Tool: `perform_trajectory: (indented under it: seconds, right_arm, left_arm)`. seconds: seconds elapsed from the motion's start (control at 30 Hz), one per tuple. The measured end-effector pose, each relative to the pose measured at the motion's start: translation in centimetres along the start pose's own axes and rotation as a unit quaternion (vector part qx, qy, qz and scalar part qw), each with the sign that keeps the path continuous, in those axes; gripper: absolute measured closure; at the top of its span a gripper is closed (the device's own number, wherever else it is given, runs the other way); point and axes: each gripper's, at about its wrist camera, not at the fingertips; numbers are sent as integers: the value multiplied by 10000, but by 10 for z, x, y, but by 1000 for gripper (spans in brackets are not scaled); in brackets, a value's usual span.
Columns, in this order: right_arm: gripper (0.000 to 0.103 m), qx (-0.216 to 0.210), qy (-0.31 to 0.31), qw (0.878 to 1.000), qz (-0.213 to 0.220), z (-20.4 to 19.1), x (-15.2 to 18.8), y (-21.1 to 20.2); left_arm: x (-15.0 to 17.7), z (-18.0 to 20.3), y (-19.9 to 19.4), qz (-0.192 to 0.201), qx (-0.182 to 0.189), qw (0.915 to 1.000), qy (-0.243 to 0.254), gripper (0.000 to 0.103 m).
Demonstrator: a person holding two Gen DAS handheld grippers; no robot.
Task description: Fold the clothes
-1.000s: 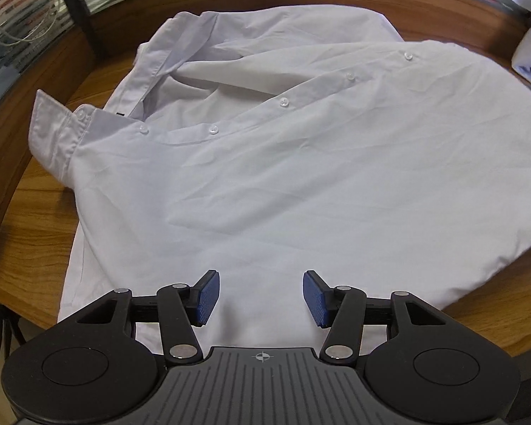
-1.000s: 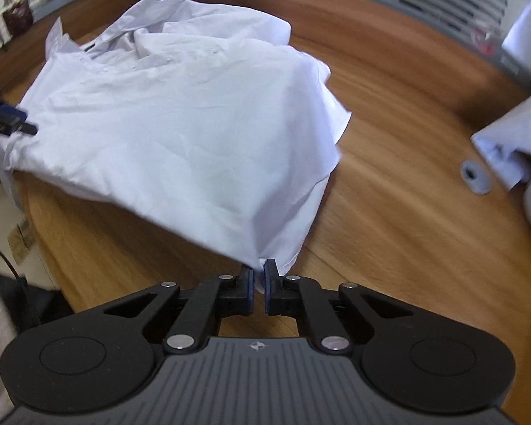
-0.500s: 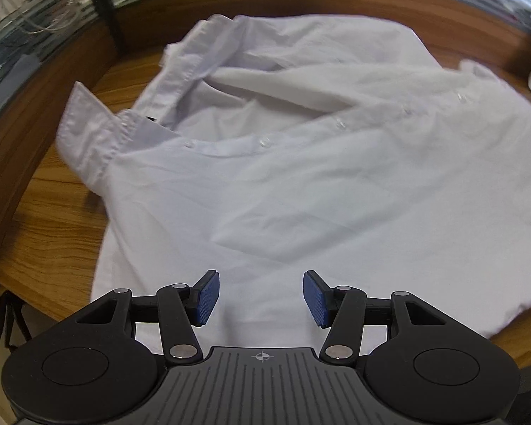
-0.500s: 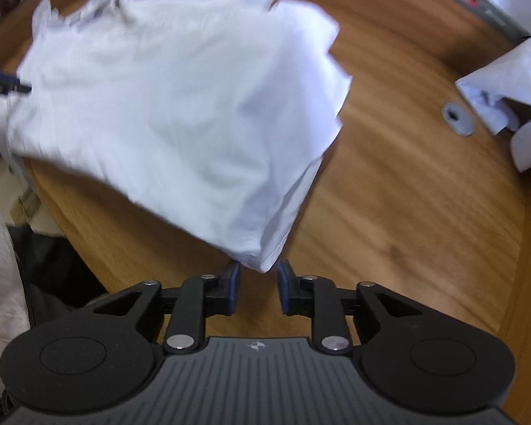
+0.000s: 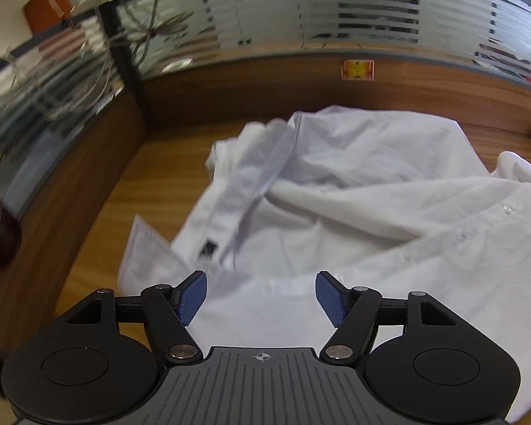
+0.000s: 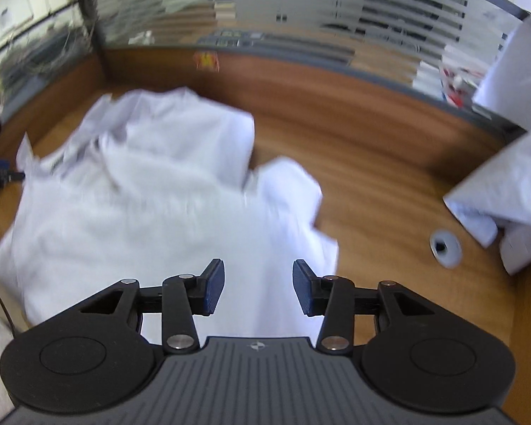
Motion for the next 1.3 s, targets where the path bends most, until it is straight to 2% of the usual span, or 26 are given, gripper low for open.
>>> perform_trajectory:
  seconds: [0.07,0.2,0.3,0.37,0.5,0.63,0.77,0.87,0.9,0.97,1.03,1.07,1.1,1.17,1.23,1.3]
  right_arm:
    - [50,40,48,9999,89,-8,-21,16]
    - [50,147,-34,9999,76,-25,-58,53]
    - [44,178,-57,9998,-85,-26,-80,84]
    - [36,199,-72,9996,-192,-27,-95,104]
    - [35,228,24,9987,-464,-23,-120,143]
    - [32,102,17,9981,-605,-19,-136,175]
    - [20,-206,-271,9961,-808,-26,-153,214]
    - [19,-386,-527,9919,-1090,-33,-163,247]
    - [19,-428,-616,9900,-1191,-37,-166,258]
    - [20,-479,-810,9863,-1351,-44,-170,279]
    - [20,-537,-936,9838,-1428,-50,-172,289]
    - [21,-568,-968,9833,-1430,-52,-173,290]
    - [26,-600,-1000,9828,-1431,-54,-173,290]
    - [56,-663,-1065,9817,-1434,-59,-174,291]
    - [80,-726,-1129,9805,-1437,-63,-175,293]
    - [92,-789,-1192,9792,-1440,-67,-176,294]
  left_arm:
    - [-14,-9,10,81,-12,9999,152,31]
    - [-42,-27,30,241,-35,9987,457,22]
    - [-63,-39,45,360,-51,9970,685,19]
    - [-78,-39,61,368,-8,9961,803,18]
    - [-106,-37,91,375,139,9945,973,14]
    - [-129,-28,124,375,220,9918,1199,13]
    - [-137,-21,146,294,216,9887,1455,14]
    - [-140,-16,160,230,198,9857,1656,15]
    - [-141,-14,165,209,193,9846,1723,19]
    - [-143,-11,174,167,181,9823,1856,36]
    - [-145,-7,184,124,169,9798,1988,76]
    - [-146,-5,188,103,163,9785,2055,81]
    - [-147,-4,192,85,154,9773,2111,91]
    - [-146,-11,186,143,23,9822,1874,93]
    - [-145,-18,178,208,-73,9868,1607,95]
    - [-145,-28,169,286,-133,9905,1339,95]
Point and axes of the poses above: each gripper's, at about its wrist camera, not at the fingertips, and y roughly the way its jaws point, z to its right, x to its underside, and after that the axes turned 13 degrees about y, right-handed
